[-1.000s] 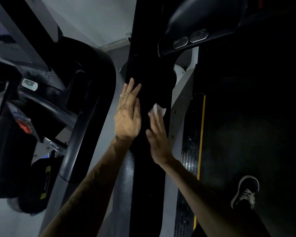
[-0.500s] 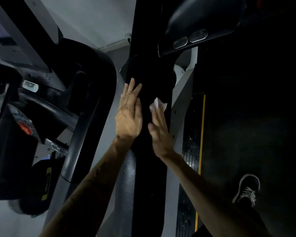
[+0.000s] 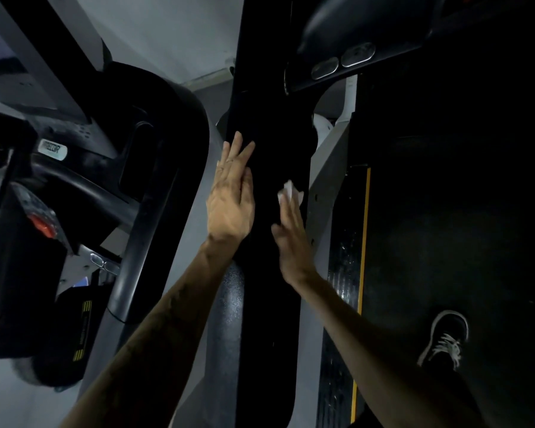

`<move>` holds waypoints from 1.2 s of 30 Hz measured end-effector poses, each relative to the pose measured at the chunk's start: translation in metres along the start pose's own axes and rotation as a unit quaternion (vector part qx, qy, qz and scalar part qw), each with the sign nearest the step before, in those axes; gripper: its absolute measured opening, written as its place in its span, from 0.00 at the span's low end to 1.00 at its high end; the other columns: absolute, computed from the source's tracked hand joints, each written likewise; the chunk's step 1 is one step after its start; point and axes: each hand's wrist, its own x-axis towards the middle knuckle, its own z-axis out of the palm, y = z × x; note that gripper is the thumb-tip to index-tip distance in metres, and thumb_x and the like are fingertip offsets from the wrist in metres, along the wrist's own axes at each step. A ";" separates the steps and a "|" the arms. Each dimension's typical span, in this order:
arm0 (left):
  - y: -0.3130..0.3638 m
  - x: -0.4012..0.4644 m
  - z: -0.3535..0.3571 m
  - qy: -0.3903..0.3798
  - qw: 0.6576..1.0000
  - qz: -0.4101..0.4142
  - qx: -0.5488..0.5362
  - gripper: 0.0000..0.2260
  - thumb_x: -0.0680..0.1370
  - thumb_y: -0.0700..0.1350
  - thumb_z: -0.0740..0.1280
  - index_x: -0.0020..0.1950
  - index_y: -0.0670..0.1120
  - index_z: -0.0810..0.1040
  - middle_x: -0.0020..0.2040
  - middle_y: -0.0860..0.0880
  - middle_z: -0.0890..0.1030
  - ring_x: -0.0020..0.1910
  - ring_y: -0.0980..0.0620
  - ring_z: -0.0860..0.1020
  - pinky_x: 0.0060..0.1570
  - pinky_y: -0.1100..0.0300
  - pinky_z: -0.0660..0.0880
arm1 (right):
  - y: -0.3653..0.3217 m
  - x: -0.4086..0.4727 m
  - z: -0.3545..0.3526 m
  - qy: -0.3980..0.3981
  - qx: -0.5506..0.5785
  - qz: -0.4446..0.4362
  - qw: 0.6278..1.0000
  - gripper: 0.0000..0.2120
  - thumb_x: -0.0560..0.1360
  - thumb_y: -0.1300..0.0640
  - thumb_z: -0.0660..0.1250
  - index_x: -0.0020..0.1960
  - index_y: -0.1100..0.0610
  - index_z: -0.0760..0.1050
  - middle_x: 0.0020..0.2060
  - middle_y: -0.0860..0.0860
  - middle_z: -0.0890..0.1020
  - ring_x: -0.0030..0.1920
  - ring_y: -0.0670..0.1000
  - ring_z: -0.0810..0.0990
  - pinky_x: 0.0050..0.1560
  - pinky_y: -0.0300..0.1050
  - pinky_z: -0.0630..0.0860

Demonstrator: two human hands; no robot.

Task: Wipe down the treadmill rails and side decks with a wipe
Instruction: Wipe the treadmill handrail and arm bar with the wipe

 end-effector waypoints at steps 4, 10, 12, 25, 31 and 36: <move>-0.001 -0.001 0.001 0.009 1.000 0.001 -0.009 0.19 0.87 0.41 0.55 0.78 0.45 0.70 0.81 0.50 0.64 0.82 0.50 0.57 0.78 0.43 0.63 | -0.018 -0.043 0.017 -0.028 -0.021 -0.006 0.999 0.39 0.83 0.31 0.42 0.83 0.57 0.53 0.83 0.43 0.42 0.83 0.55 0.42 0.82 0.59 0.44; -0.002 -0.004 0.000 0.009 1.000 0.004 -0.024 0.19 0.86 0.39 0.55 0.77 0.43 0.70 0.81 0.48 0.65 0.82 0.48 0.58 0.77 0.40 0.62 | -0.020 0.010 0.012 0.015 -0.027 -0.031 0.999 0.32 0.86 0.39 0.42 0.83 0.57 0.48 0.84 0.54 0.47 0.83 0.54 0.41 0.82 0.57 0.39; -0.001 -0.009 0.000 0.009 1.000 0.005 -0.024 0.20 0.86 0.38 0.55 0.77 0.42 0.70 0.81 0.47 0.65 0.82 0.47 0.58 0.78 0.41 0.62 | -0.013 0.017 0.009 0.013 -0.012 -0.021 1.000 0.33 0.86 0.39 0.43 0.83 0.58 0.47 0.84 0.55 0.45 0.83 0.52 0.40 0.82 0.59 0.40; 0.004 -0.045 -0.006 -0.007 0.999 0.027 0.023 0.20 0.87 0.38 0.55 0.79 0.42 0.68 0.82 0.47 0.63 0.83 0.49 0.56 0.79 0.46 0.62 | -0.012 -0.021 0.016 0.005 -0.056 -0.072 0.996 0.33 0.87 0.41 0.43 0.82 0.63 0.54 0.83 0.59 0.51 0.83 0.59 0.44 0.82 0.62 0.43; 0.005 -0.041 -0.003 0.008 0.998 0.033 0.051 0.19 0.87 0.40 0.55 0.78 0.42 0.70 0.81 0.46 0.64 0.82 0.48 0.58 0.77 0.45 0.65 | 0.002 -0.022 0.016 0.025 -0.019 0.003 0.999 0.33 0.87 0.40 0.46 0.83 0.62 0.52 0.83 0.57 0.47 0.83 0.57 0.43 0.81 0.66 0.47; 0.005 -0.042 -0.003 0.010 0.998 0.036 0.052 0.19 0.87 0.41 0.54 0.77 0.42 0.70 0.81 0.47 0.65 0.82 0.49 0.58 0.77 0.47 0.65 | -0.021 -0.069 0.027 0.002 -0.011 -0.003 1.000 0.37 0.84 0.35 0.43 0.83 0.58 0.53 0.84 0.52 0.47 0.83 0.56 0.42 0.82 0.63 0.44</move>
